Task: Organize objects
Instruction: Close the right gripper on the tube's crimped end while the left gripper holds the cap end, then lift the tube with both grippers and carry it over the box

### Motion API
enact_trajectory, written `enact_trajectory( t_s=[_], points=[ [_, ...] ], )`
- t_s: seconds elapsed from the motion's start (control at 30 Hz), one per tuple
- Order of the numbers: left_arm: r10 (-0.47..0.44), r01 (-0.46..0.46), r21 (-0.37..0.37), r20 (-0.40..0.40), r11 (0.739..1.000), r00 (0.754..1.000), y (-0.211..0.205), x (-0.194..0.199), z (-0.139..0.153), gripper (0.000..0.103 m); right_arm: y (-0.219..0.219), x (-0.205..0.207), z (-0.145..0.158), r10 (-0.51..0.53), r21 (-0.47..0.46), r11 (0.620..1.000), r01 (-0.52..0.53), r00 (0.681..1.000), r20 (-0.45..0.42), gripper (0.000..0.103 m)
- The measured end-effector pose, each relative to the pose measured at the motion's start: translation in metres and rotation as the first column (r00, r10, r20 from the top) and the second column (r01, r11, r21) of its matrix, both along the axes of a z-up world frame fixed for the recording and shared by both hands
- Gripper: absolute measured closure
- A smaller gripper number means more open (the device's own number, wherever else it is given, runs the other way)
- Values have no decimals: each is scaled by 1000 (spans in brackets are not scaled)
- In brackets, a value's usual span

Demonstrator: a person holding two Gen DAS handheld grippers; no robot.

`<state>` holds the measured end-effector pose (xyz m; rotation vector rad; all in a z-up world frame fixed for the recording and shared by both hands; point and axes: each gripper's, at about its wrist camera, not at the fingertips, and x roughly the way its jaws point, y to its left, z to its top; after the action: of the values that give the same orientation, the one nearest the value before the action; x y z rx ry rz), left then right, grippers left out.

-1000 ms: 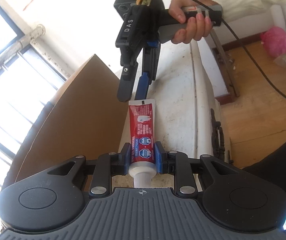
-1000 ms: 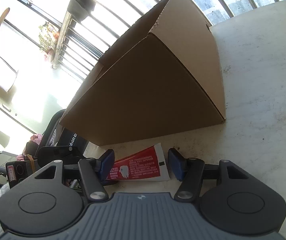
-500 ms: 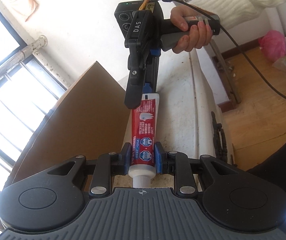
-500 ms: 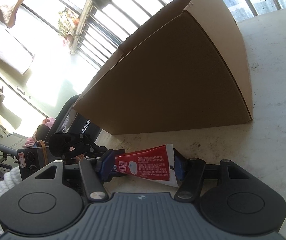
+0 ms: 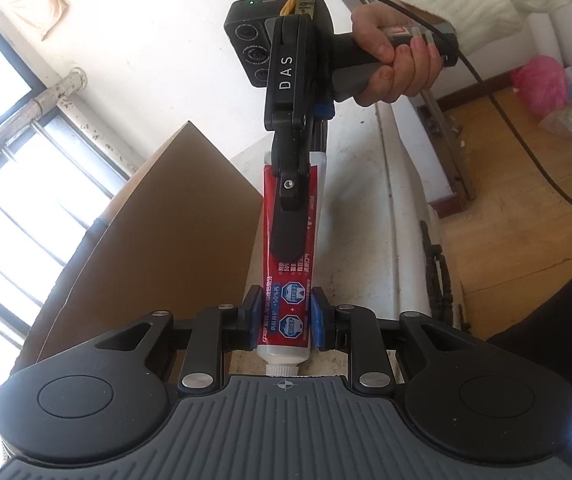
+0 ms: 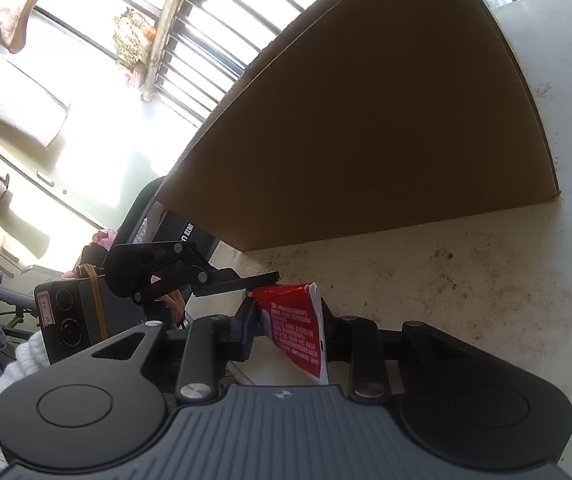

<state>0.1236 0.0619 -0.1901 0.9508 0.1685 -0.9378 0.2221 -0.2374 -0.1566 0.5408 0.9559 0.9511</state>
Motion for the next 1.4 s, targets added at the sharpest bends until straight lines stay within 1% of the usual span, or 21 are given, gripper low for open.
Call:
enact_trajectory(
  t_s=[0.2, 0.23, 0.33, 0.5, 0.67, 0.73, 0.83, 0.9, 1.1, 1.23, 1.33, 1.4],
  points=[
    [-6, 5, 16, 19, 1000, 1000, -4, -13, 9, 80, -5, -11, 6, 16, 26, 1000, -17, 1000, 17, 73],
    [-11, 10, 24, 21, 1000, 1000, -4, -17, 13, 80, -4, -14, 10, 31, 17, 999, -31, 999, 36, 73],
    [-21, 20, 25, 40, 999, 999, -4, -24, 29, 80, -4, -24, 27, 51, 17, 998, -53, 994, 98, 74],
    [-26, 22, 44, 92, 999, 995, -5, -31, 58, 80, -4, -35, 61, 43, 26, 999, -48, 982, 181, 74],
    [-20, 8, 79, 157, 997, 987, -9, -36, 84, 80, 0, -36, 96, 36, 28, 999, -44, 966, 257, 74],
    [-20, 5, 89, 167, 996, 986, -10, -36, 91, 80, 0, -35, 105, 39, 28, 998, -48, 961, 275, 74],
    [-23, -5, 129, 213, 992, 977, -11, -38, 99, 80, 6, -33, 126, 45, 14, 999, -51, 949, 311, 74],
    [-19, -21, 161, 246, 987, 969, -14, -39, 106, 79, 10, -27, 137, 52, 11, 998, -58, 947, 316, 74],
    [11, -67, 186, 284, 980, 959, -13, -33, 119, 79, 17, -12, 160, 53, 18, 998, -63, 936, 347, 74],
    [54, -110, 197, 270, 974, 961, -13, -16, 121, 79, 26, 5, 166, 41, 24, 998, -52, 939, 342, 74],
    [114, -151, 157, 223, 976, 968, -8, 0, 125, 79, 32, 20, 164, 25, 23, 999, -35, 942, 334, 74],
    [138, -173, 148, 222, 974, 965, -5, 10, 124, 79, 34, 33, 160, 12, 45, 999, -28, 951, 309, 74]
  ],
)
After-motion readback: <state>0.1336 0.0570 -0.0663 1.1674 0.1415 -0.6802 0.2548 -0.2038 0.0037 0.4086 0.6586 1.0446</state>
